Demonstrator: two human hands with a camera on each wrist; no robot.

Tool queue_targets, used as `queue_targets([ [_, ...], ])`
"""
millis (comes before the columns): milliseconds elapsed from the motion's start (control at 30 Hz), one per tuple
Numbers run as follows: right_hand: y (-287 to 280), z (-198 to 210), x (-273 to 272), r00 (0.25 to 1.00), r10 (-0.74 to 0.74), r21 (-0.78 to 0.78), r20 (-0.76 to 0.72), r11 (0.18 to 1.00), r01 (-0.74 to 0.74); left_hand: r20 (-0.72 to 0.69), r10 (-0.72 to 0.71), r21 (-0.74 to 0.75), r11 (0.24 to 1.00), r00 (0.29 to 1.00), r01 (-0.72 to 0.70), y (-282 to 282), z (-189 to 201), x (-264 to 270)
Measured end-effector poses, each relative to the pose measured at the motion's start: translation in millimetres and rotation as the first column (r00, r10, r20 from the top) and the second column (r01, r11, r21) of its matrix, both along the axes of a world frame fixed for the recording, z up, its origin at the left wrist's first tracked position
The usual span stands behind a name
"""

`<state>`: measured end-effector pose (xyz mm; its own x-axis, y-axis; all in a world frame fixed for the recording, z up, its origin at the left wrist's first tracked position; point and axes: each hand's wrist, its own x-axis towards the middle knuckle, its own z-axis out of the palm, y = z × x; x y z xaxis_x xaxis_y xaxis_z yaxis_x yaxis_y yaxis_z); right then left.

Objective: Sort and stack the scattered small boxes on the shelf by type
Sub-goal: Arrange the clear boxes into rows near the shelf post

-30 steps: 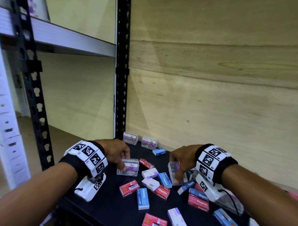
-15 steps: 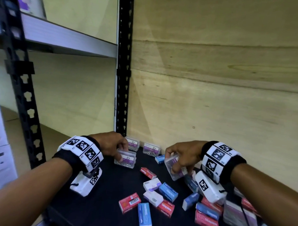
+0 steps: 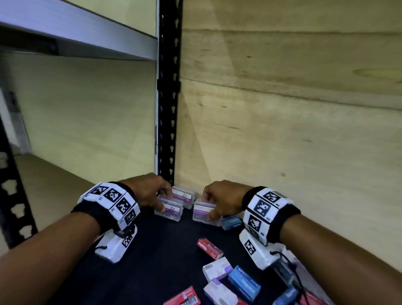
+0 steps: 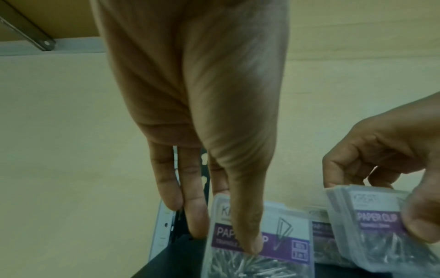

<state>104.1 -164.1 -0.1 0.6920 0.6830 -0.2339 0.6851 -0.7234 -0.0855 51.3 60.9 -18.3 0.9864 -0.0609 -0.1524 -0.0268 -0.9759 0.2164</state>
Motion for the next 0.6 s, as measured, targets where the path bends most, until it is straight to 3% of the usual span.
queue_targets([
  [367, 12.7, -16.2, 7.8, 0.999, -0.025, -0.023, 0.025, 0.999, 0.026, 0.050, 0.012, -0.109, 0.994, 0.999, -0.007, 4.1, -9.1, 9.3],
  [600, 4.8, -12.4, 6.9, 0.998, -0.043, -0.009, 0.034, 0.999, 0.044, 0.082, 0.017, -0.049, 0.999, 0.996, -0.013, 4.3, -11.5, 7.6],
])
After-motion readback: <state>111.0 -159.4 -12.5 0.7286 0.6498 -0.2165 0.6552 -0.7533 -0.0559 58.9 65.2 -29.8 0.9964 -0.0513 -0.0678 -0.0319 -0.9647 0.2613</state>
